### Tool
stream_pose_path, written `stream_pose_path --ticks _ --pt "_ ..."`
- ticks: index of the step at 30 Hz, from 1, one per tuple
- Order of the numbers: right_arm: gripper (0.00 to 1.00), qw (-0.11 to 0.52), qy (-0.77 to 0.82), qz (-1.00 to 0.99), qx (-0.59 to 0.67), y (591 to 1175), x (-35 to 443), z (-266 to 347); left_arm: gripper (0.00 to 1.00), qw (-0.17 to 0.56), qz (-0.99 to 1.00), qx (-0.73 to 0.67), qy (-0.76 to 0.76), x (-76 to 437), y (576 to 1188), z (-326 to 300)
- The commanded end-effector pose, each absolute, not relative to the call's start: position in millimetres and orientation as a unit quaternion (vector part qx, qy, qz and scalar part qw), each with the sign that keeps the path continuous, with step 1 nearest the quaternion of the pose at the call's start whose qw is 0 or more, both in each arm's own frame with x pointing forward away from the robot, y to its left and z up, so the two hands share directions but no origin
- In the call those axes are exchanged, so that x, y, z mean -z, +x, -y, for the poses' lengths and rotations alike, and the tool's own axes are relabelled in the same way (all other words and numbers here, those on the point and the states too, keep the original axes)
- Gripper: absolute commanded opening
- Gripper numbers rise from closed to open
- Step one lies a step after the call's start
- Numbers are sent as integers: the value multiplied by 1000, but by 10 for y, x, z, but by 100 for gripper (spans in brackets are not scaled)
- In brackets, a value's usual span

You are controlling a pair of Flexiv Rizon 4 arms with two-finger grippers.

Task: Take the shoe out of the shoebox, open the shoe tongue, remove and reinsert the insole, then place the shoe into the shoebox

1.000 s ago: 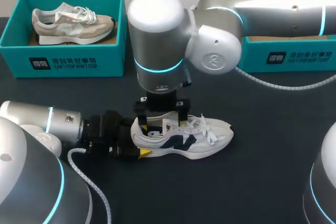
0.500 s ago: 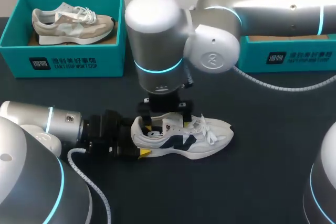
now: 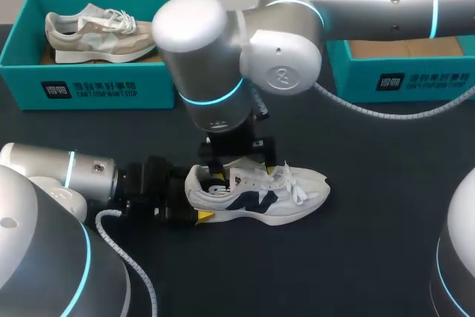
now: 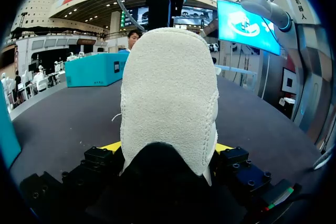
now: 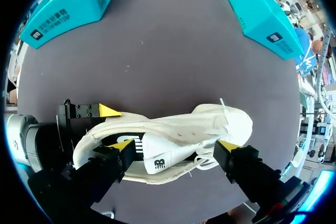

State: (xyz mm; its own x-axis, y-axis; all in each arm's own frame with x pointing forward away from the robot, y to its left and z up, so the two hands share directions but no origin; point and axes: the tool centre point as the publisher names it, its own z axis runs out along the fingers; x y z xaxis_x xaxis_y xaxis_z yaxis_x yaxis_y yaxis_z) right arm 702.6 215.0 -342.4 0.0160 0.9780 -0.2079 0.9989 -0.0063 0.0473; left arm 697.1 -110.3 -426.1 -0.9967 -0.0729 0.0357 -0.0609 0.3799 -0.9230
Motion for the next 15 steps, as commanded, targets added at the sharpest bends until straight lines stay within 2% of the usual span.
stream_pose_path --ticks 1,15 --pt "100 156 730 -658 98 6910 3554 -2338 0 5 -831 554 -40 4328 6975 1113" --pt "100 186 747 -626 120 6868 3753 -2271 0 5 -831 554 -40 4328 6975 1113"
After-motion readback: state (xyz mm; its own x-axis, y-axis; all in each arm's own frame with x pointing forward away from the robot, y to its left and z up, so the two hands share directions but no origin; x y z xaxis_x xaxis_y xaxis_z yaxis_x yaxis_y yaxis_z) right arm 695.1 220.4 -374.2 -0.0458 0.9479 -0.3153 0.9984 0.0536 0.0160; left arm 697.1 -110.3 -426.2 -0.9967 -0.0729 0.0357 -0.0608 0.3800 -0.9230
